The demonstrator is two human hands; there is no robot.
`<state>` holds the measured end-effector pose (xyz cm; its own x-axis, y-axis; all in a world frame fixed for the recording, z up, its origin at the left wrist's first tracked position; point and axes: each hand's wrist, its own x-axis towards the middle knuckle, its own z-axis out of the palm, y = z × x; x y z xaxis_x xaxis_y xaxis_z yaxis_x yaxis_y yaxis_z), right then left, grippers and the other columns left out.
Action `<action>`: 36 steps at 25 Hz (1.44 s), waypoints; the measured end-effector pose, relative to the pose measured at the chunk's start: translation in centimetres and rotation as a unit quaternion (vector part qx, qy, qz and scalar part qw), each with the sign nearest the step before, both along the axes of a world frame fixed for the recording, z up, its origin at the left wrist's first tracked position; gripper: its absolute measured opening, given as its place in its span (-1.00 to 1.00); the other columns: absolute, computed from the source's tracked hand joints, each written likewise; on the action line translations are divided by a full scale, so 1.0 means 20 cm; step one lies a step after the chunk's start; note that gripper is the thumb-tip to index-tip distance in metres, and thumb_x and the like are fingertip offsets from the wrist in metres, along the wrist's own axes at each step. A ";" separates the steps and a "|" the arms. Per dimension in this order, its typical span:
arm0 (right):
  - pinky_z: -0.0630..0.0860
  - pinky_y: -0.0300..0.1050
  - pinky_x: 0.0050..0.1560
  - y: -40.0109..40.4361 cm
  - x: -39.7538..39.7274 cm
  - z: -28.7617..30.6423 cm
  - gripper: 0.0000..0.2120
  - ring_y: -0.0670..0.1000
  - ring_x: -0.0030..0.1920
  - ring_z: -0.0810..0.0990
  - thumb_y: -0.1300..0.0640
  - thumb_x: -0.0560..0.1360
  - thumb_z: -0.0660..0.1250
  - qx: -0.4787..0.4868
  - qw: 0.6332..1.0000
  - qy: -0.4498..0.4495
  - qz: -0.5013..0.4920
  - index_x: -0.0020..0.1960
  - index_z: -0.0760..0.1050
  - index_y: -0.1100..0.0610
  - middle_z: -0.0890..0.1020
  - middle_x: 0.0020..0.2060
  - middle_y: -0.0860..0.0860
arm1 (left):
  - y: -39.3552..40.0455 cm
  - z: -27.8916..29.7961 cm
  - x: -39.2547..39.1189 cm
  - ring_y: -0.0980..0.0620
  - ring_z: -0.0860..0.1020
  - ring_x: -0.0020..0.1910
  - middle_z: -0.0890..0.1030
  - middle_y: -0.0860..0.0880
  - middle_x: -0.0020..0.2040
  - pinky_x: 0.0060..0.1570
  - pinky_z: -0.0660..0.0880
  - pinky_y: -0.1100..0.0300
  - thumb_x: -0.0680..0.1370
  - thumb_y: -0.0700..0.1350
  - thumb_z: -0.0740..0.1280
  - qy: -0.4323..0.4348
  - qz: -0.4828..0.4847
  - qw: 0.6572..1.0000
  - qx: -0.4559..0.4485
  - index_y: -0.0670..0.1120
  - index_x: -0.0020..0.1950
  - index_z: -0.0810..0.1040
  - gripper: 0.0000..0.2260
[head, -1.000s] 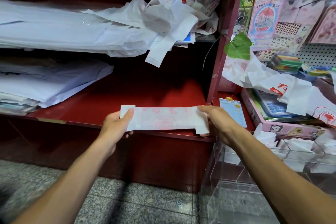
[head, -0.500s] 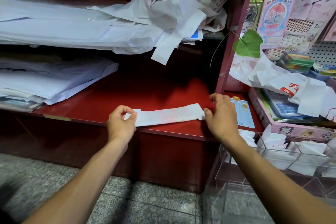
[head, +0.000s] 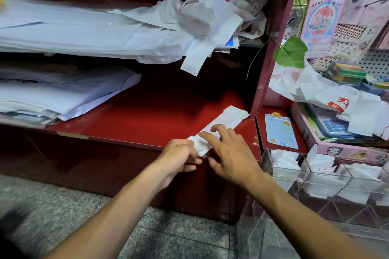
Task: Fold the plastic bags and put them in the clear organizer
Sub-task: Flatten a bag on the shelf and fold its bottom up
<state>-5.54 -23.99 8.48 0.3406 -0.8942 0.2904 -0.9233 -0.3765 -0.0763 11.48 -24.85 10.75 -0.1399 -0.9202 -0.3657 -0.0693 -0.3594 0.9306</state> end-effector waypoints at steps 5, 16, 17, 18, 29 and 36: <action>0.30 -0.08 0.02 -0.02 -0.08 -0.03 -0.65 0.07 0.12 0.48 0.05 0.44 0.35 0.030 0.999 -0.016 0.022 0.22 0.47 0.02 0.52 0.16 -0.06 | -0.03 -0.04 0.01 0.14 0.54 -0.31 0.67 0.07 -0.19 -0.26 0.51 0.15 0.41 -0.24 0.37 -0.231 -0.080 0.935 -0.257 0.05 0.25 0.50 -0.56; 0.47 -0.01 0.17 -0.04 -0.19 -0.07 -0.82 -0.01 0.10 0.55 0.07 0.52 0.37 0.050 0.979 -0.198 0.019 0.12 0.58 0.01 0.63 0.12 -0.12 | -0.14 -0.25 0.02 0.05 0.50 0.00 0.64 0.22 0.00 0.00 0.46 0.02 0.41 -0.21 0.52 -0.353 -0.101 0.780 -0.506 0.03 0.00 0.64 -0.76; 0.46 -0.02 0.18 -0.04 -0.19 -0.06 -0.81 -0.01 0.11 0.55 0.07 0.53 0.37 0.048 0.977 -0.210 0.012 0.13 0.60 0.01 0.64 0.11 -0.12 | -0.13 -0.24 0.02 0.06 0.50 -0.02 0.63 0.24 -0.04 0.01 0.47 0.05 0.43 -0.19 0.52 -0.331 -0.084 0.801 -0.492 0.03 0.00 0.67 -0.80; 0.46 -0.05 0.16 -0.05 -0.19 -0.06 -0.80 -0.02 0.09 0.56 0.06 0.53 0.37 0.047 0.972 -0.228 0.003 0.15 0.60 -0.01 0.66 0.09 -0.11 | -0.13 -0.23 0.01 0.08 0.51 -0.03 0.62 0.25 -0.07 0.01 0.45 0.12 0.45 -0.16 0.51 -0.311 -0.067 0.823 -0.471 0.04 0.01 0.69 -0.83; 0.45 -0.15 -0.17 -0.09 -0.12 -0.01 -0.97 -0.11 -0.36 0.48 0.13 0.48 0.38 0.113 0.896 -0.402 -0.152 -0.10 0.60 0.03 0.57 -0.45 -0.11 | -0.10 -0.17 -0.07 0.09 0.44 -0.44 0.49 0.06 -0.48 -0.13 0.48 0.21 0.52 -0.13 0.42 -0.234 0.017 0.911 -0.338 0.03 0.31 0.45 -0.62; 0.47 -0.07 -0.06 -0.11 -0.08 -0.01 -0.84 0.01 -0.19 0.56 0.08 0.51 0.38 0.095 0.898 -0.379 -0.203 -0.09 0.39 -0.06 0.55 -0.36 -0.12 | -0.08 -0.18 -0.09 0.09 0.44 0.08 0.50 0.12 0.09 0.10 0.34 0.06 0.39 0.15 0.50 -0.372 -0.010 0.837 -0.401 0.12 0.38 0.37 -0.39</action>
